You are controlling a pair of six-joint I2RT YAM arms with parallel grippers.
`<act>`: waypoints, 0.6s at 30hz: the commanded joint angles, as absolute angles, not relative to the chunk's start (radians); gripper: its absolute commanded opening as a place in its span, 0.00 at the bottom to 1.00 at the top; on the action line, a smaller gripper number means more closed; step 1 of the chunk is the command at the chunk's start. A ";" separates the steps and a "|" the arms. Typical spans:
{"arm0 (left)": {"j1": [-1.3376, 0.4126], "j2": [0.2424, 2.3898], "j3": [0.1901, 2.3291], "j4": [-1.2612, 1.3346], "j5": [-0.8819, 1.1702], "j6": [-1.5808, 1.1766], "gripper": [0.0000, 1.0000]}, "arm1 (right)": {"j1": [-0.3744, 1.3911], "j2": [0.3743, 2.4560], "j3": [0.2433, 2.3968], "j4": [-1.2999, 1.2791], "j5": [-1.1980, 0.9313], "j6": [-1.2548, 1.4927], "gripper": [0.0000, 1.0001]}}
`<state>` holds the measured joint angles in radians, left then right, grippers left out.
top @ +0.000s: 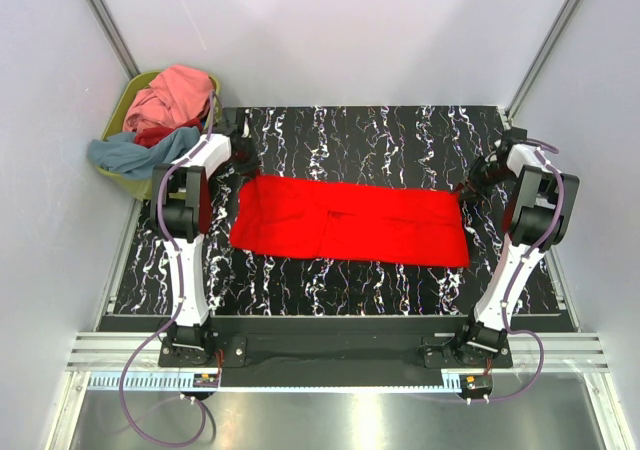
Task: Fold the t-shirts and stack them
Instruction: Fold the tshirt
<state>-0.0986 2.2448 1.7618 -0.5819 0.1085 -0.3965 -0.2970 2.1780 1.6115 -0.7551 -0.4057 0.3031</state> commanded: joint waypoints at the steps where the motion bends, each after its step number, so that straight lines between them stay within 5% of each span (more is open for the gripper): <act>1: -0.092 2.267 1.807 -0.569 0.133 -0.394 0.11 | -0.299 2.206 1.631 -0.747 -0.391 0.279 0.38; 4: -0.092 2.272 1.810 -0.568 0.132 -0.396 0.01 | -0.299 2.207 1.631 -0.747 -0.371 0.284 0.23; 9: -0.086 2.244 1.783 -0.555 0.078 -0.414 0.00 | -0.307 2.192 1.628 -0.747 -0.278 0.328 0.01; 18: -0.078 2.120 1.640 -0.375 0.003 -0.468 0.00 | -0.331 2.158 1.595 -0.700 -0.224 0.420 0.00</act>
